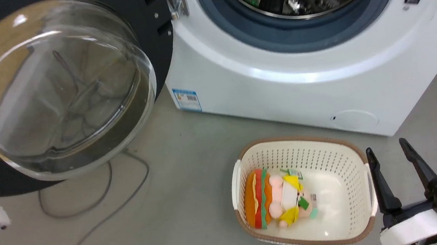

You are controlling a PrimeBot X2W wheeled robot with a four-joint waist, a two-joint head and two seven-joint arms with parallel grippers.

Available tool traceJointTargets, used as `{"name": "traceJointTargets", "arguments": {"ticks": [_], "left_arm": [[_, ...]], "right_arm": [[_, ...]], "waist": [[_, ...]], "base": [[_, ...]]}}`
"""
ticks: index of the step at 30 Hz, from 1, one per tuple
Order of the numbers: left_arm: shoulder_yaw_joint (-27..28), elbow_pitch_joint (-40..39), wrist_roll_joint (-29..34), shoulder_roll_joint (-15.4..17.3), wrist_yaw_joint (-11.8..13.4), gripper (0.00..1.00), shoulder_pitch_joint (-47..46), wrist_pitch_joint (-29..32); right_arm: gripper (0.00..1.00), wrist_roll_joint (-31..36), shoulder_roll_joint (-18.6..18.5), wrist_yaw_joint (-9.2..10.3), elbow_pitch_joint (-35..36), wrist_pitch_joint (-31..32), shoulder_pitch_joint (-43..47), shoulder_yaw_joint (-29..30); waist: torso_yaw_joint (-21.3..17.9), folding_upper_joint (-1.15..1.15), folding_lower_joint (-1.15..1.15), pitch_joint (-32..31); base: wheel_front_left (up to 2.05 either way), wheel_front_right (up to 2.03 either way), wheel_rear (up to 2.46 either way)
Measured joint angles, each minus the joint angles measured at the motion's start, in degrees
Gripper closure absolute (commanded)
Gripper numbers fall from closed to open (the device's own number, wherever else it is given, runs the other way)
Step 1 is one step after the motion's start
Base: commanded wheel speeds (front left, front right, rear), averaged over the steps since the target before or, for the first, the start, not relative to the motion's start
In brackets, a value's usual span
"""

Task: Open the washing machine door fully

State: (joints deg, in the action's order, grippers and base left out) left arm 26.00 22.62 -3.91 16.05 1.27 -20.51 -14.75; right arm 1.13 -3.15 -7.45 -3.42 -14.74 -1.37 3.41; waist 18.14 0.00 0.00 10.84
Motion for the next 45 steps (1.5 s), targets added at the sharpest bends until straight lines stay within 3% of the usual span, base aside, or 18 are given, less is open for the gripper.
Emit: {"name": "traceJointTargets", "arguments": {"ticks": [9, 19, 20, 21, 22, 34, 45], "left_arm": [[-4.4, -9.4, 3.4, -4.1, -1.0, 1.00, 7.2, 0.0], [-12.2, -17.3, 4.2, -9.1, -4.5, 1.00, 16.5, 0.0], [-12.9, -17.7, 4.1, -9.5, -4.8, 0.91, 17.2, 0.0], [-13.7, -17.7, 4.1, -9.8, -5.2, 0.53, 17.7, 0.0], [-14.4, -17.7, 4.0, -10.0, -5.5, 0.00, 18.2, 0.0], [-20.6, -17.3, 2.1, -11.6, -7.2, 0.00, 21.1, 0.0], [-21.8, -16.6, 0.2, -12.4, -7.3, 0.00, 22.9, 0.0]], "right_arm": [[0.00, -2.8, 0.0, 0.00, -0.3, 0.0, 2.4, -0.1], [0.00, -4.8, 0.1, 0.00, -0.2, 0.0, 5.1, 0.1], [0.00, -4.9, 0.1, 0.00, -0.2, 0.0, 5.3, 0.0], [0.00, -5.1, 0.1, 0.00, -0.2, 0.0, 5.6, 0.0], [0.00, -5.3, 0.1, 0.00, -0.2, 0.0, 5.7, 0.0], [0.00, -5.8, 0.1, 0.00, 0.1, 0.0, 6.8, 0.2], [0.00, -5.6, 0.1, 0.00, 0.7, 0.0, 7.0, 0.0]], "waist": [[-0.8, 0.00, -0.01, -5.7], [-2.1, 0.00, -0.01, -10.4], [-2.3, 0.00, -0.01, -10.6], [-2.5, 0.00, -0.01, -10.8], [-2.7, 0.00, -0.01, -11.0], [-6.4, 0.00, -0.01, -12.2], [-12.5, 0.00, 0.00, -12.5]], "base": [[0.00, 0.00, 0.00], [0.00, 0.00, 0.00], [0.00, 0.00, 0.00], [0.00, 0.00, 0.00], [0.00, 0.00, 0.00], [0.00, 0.00, 0.00], [0.00, 0.00, 0.00]]}}
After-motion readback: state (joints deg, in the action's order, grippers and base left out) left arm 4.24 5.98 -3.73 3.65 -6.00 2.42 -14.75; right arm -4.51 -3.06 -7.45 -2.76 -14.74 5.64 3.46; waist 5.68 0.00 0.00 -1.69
